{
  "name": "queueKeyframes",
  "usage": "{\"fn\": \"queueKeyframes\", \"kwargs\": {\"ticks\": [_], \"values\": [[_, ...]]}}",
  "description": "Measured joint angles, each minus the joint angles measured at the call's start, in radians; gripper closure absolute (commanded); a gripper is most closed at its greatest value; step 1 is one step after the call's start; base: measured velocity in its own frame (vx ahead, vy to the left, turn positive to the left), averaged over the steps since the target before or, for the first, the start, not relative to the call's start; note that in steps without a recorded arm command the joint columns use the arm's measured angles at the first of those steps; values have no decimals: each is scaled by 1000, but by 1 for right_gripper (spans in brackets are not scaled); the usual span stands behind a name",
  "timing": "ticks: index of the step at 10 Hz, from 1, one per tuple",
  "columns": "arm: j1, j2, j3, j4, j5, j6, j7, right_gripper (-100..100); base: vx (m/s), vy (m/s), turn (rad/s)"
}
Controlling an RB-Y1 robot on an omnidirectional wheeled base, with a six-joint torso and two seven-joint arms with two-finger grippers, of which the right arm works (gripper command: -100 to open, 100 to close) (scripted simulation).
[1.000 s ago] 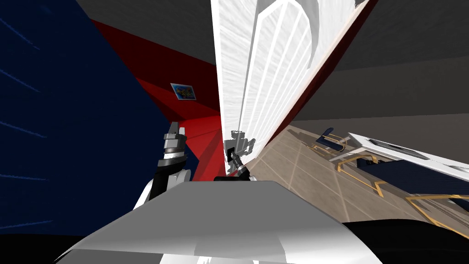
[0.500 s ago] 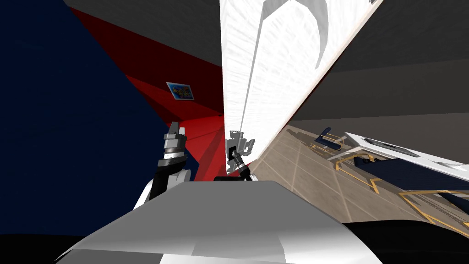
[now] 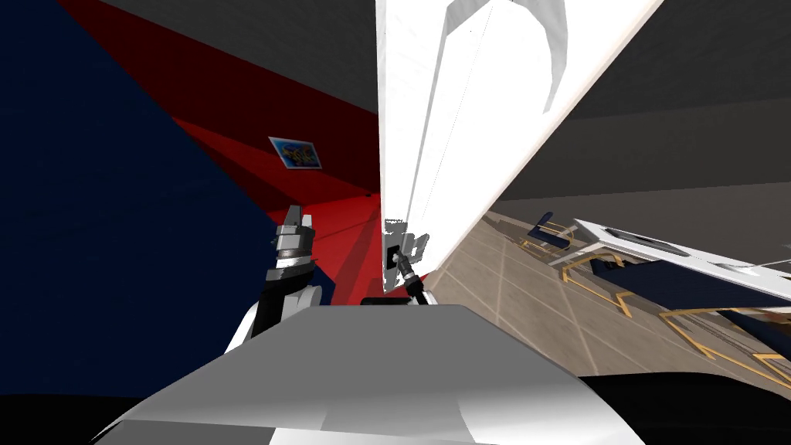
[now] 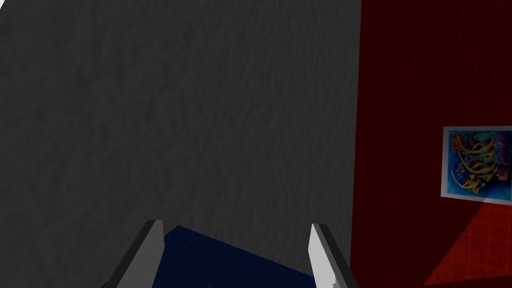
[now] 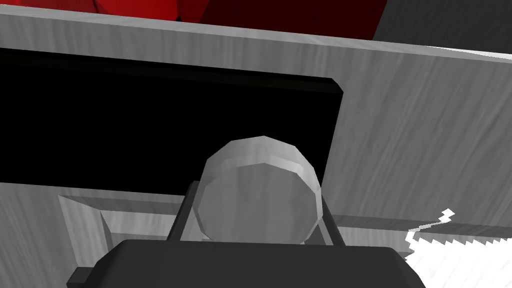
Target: Push the door open
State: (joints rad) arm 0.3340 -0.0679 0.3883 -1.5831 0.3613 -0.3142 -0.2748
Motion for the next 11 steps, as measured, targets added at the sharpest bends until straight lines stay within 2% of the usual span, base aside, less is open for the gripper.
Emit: {"fn": "queueKeyframes", "kwargs": {"ticks": [3,7,9,10,11], "values": [[-21,27,-46,23,-11,7,14,100,134,166,-84],[-32,72,-102,36,-21,14,37,100,139,171,-83],[-47,92,-129,45,-27,18,45,100,84,103,-51],[-50,92,-135,43,-29,18,45,100,110,15,-203],[-44,83,-121,39,-32,18,49,100,138,32,-253]]}}
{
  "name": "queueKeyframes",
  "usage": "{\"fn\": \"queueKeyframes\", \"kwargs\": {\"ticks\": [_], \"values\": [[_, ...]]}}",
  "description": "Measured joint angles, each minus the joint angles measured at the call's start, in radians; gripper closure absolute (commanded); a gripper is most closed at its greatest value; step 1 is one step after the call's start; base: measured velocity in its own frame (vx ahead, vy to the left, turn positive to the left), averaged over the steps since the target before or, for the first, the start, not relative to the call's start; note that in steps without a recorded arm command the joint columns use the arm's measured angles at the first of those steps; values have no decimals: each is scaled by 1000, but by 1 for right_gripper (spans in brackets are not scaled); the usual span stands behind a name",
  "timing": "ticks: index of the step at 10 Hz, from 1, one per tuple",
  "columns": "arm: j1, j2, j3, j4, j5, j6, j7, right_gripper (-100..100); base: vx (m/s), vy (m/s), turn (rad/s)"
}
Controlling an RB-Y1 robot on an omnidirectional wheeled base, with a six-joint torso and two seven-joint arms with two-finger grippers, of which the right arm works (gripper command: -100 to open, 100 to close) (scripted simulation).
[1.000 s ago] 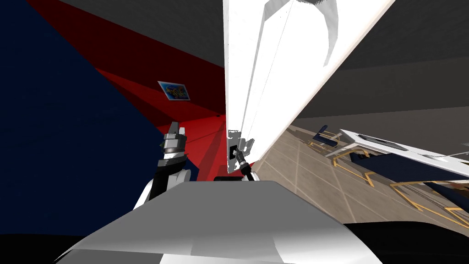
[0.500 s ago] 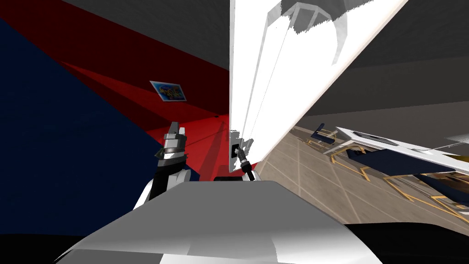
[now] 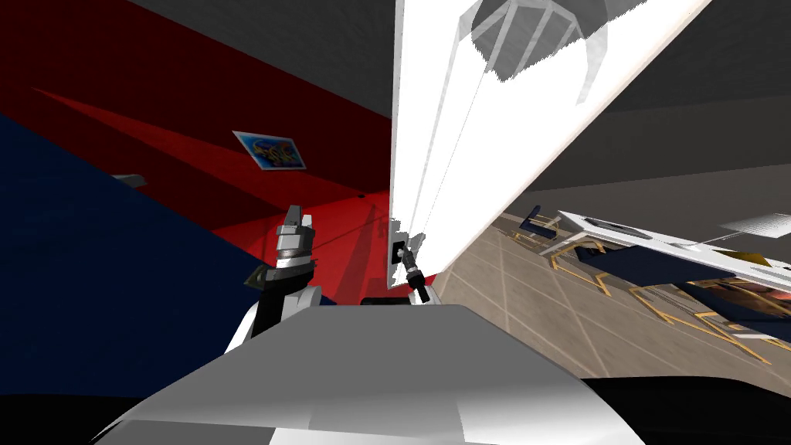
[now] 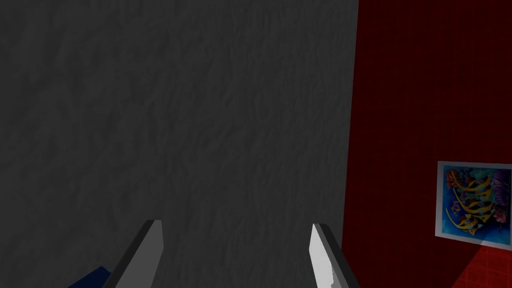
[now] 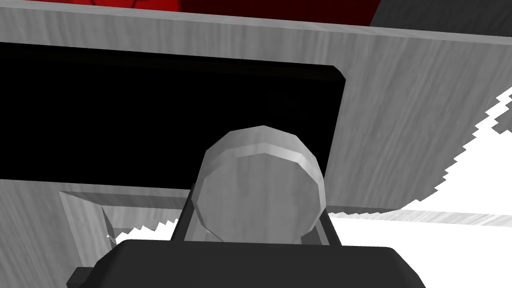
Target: Push the door open
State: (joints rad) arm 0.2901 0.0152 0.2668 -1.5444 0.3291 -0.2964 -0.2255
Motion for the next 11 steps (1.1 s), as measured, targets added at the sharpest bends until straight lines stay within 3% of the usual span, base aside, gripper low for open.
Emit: {"fn": "queueKeyframes", "kwargs": {"ticks": [3,4,8,11], "values": [[15,-28,49,2,-14,-4,27,100,167,34,-290],[22,-37,68,0,-20,-9,38,-100,-69,-12,-52],[55,-60,97,-27,-12,-16,31,-100,-188,-63,16],[91,-51,126,-51,-3,-25,27,-100,-243,-67,1]]}}
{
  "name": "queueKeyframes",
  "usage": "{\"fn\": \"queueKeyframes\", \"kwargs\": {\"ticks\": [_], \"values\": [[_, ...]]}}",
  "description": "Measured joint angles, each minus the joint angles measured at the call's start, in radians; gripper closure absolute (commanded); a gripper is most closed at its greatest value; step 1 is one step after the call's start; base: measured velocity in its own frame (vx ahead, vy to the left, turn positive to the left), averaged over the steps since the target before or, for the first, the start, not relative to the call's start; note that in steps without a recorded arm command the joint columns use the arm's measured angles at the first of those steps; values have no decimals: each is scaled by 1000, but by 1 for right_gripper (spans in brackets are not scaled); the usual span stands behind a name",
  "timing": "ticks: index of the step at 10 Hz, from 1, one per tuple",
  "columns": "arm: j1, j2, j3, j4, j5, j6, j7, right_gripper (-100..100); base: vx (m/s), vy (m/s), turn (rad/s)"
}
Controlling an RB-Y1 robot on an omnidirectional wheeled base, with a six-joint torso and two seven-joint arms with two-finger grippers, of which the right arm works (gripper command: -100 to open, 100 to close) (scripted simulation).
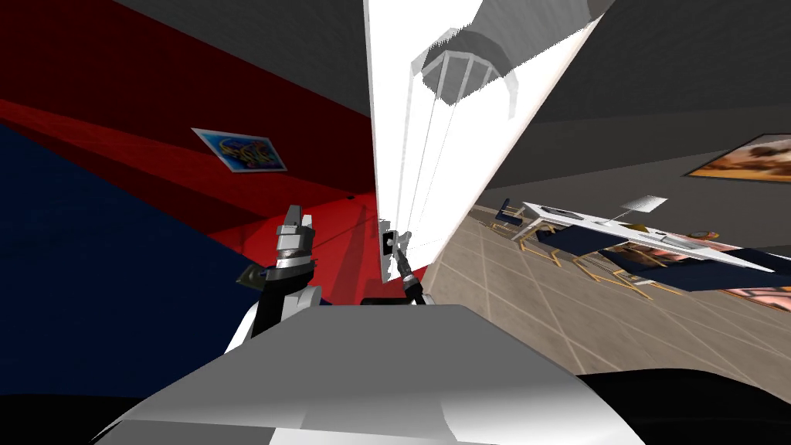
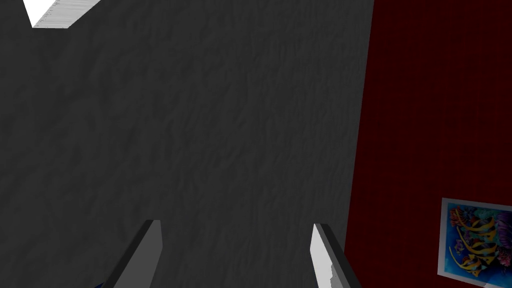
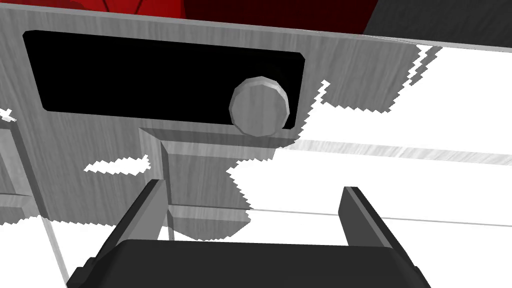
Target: Push the door open
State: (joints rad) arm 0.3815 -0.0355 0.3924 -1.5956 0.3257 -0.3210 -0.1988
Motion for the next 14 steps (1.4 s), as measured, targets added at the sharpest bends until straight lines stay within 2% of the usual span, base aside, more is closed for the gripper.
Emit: {"fn": "queueKeyframes", "kwargs": {"ticks": [1,2,4,6,9,10,14], "values": [[16,8,12,-17,3,-1,-2,-100,-104,-32,3],[18,8,14,-19,3,0,-3,-100,86,72,36],[3,-6,7,-5,1,-1,1,-100,210,62,11],[-14,-8,0,8,-3,-1,4,-100,209,61,17],[-38,20,-11,29,-8,-3,11,-100,161,79,10],[-39,21,-12,30,-8,-3,11,100,-10,-4,-3],[-38,20,-12,29,-7,-2,11,100,-22,-11,0]]}}
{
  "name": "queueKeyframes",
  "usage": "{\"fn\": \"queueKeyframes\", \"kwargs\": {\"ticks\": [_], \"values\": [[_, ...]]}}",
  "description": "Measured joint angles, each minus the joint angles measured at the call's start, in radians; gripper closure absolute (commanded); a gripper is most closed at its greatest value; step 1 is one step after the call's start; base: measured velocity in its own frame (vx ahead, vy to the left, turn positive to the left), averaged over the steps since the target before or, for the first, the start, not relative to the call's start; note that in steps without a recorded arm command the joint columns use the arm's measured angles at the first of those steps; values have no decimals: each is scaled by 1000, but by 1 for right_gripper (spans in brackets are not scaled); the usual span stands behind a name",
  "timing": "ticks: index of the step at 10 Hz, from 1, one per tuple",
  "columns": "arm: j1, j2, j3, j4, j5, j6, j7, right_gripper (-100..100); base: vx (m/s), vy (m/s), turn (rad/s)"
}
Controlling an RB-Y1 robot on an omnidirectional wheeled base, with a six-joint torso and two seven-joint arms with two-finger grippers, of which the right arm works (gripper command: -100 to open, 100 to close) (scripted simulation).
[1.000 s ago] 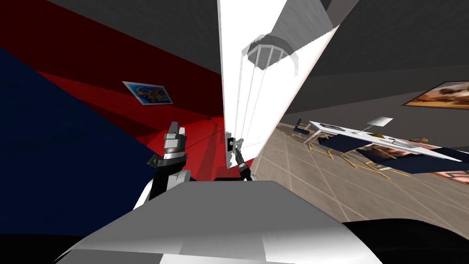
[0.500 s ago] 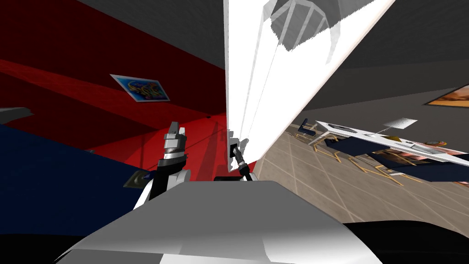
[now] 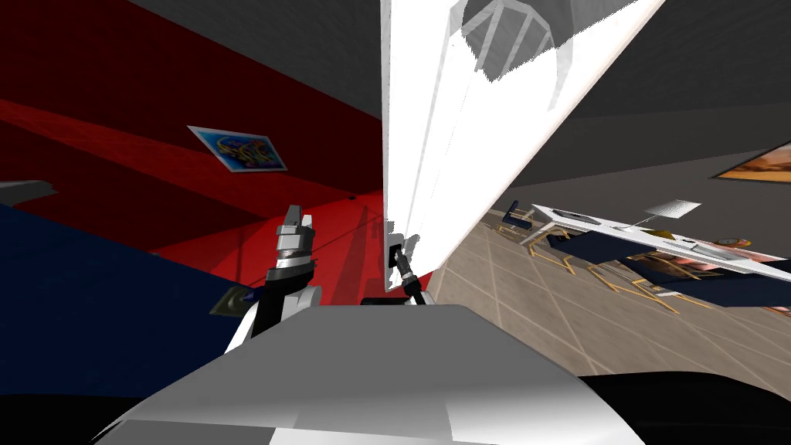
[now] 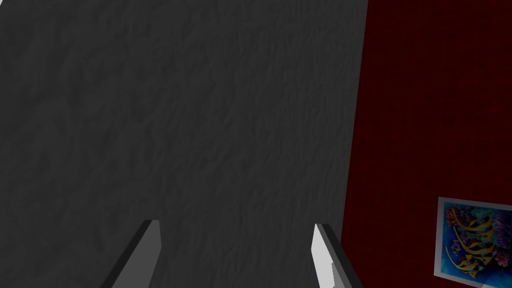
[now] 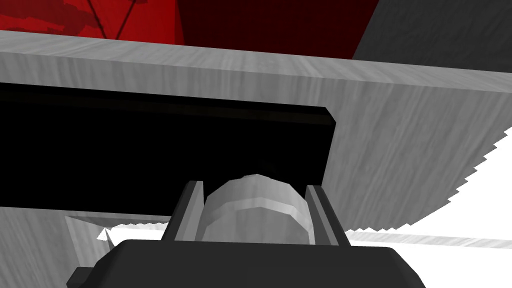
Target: Push the door open
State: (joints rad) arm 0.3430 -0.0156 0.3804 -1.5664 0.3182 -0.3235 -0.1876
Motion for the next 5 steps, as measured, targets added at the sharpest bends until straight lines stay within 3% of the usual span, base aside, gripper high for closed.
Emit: {"fn": "queueKeyframes", "kwargs": {"ticks": [1,5], "values": [[1,-1,0,1,0,1,0,100,0,0,0],[15,-25,11,3,0,4,3,100,173,39,-120]]}}
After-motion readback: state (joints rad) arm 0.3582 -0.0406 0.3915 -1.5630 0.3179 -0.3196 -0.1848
